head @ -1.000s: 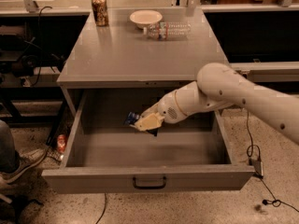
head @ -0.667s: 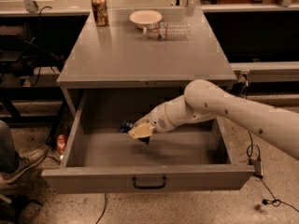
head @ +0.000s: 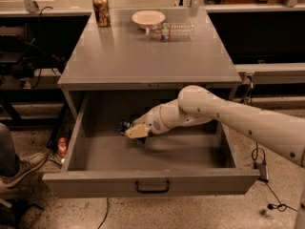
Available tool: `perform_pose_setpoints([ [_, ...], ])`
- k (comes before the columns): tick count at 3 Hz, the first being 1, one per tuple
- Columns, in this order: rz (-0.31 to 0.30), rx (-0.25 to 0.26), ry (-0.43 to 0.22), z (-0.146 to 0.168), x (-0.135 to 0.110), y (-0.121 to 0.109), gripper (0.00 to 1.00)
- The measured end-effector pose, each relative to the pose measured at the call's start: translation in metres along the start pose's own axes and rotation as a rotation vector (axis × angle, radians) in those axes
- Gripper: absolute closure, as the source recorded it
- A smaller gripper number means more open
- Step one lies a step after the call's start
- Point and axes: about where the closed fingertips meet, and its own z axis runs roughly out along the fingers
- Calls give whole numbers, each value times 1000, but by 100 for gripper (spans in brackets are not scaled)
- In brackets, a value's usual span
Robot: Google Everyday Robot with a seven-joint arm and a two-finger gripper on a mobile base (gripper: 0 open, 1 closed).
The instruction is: Place rxbar blueberry into top drawer
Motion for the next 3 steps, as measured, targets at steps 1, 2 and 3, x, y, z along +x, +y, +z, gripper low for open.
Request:
perform_pose_setpoints([
  [1, -26, 26, -27, 8, -11, -7, 51],
  [2, -39, 28, -44, 13, -17, -8, 28],
  [3, -46, 17, -66, 17, -22, -7, 5],
])
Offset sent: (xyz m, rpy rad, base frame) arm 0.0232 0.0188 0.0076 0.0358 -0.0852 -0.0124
